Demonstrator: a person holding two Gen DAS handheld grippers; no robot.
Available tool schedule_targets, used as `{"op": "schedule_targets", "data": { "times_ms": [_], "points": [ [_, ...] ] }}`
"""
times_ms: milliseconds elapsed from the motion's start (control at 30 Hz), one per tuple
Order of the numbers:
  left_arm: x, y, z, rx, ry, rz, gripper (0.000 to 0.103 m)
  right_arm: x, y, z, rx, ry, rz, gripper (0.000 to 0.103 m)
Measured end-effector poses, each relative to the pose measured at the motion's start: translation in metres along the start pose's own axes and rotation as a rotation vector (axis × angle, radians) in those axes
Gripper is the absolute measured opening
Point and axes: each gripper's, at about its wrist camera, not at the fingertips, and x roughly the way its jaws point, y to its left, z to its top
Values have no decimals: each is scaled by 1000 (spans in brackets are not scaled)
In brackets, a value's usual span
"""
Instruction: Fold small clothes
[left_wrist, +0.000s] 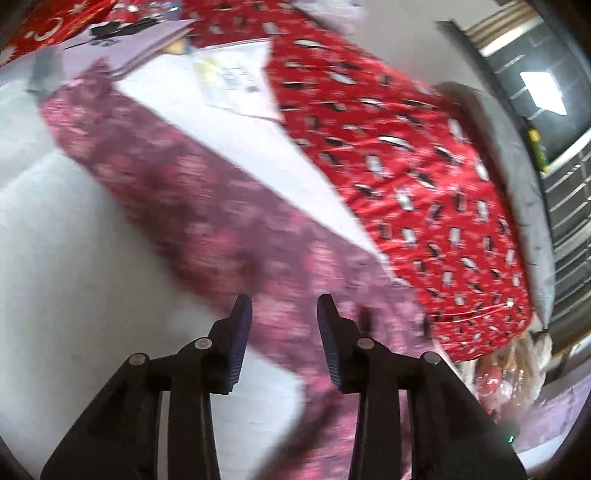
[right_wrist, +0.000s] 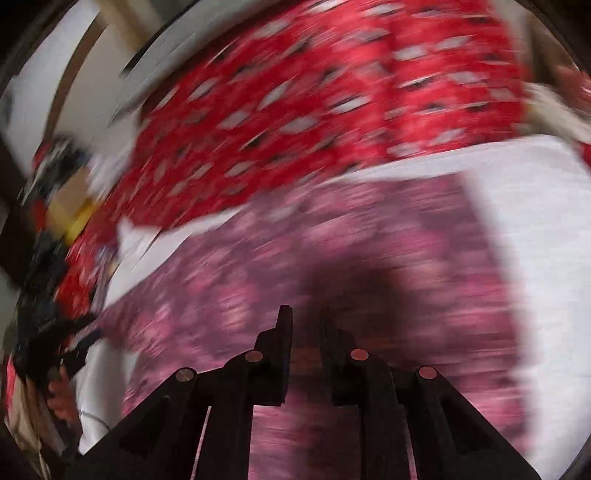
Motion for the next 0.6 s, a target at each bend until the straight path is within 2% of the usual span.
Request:
{"op": "schedule_targets", "data": {
  "times_ms": [100, 233, 300, 333, 400, 433, 500, 600],
  "points": [
    [-6, 45, 20, -39, 15, 67, 34, 44, 56, -7, -60, 87, 77, 16],
    [-13, 104, 52, -147, 17, 120, 34, 85, 105, -2, -58, 111, 158, 16],
    [-17, 128, 66, -205, 9, 131, 34, 108, 118, -5, -73, 139, 145, 17],
    [-19, 143, 75, -239, 3, 126, 34, 121, 122, -9, -88, 151, 126, 17],
    [-16, 158, 86, -289, 19, 91, 34, 123, 121, -21, -127, 76, 126, 17],
    [-13, 163, 90, -308, 30, 64, 36, 122, 120, -23, -131, 65, 126, 17],
    [1, 168, 94, -337, 56, 20, 46, 121, 118, -23, -120, 60, 137, 17],
    [12, 164, 100, -360, 29, -11, 50, 123, 118, -23, -118, 60, 139, 17]
  ]
}}
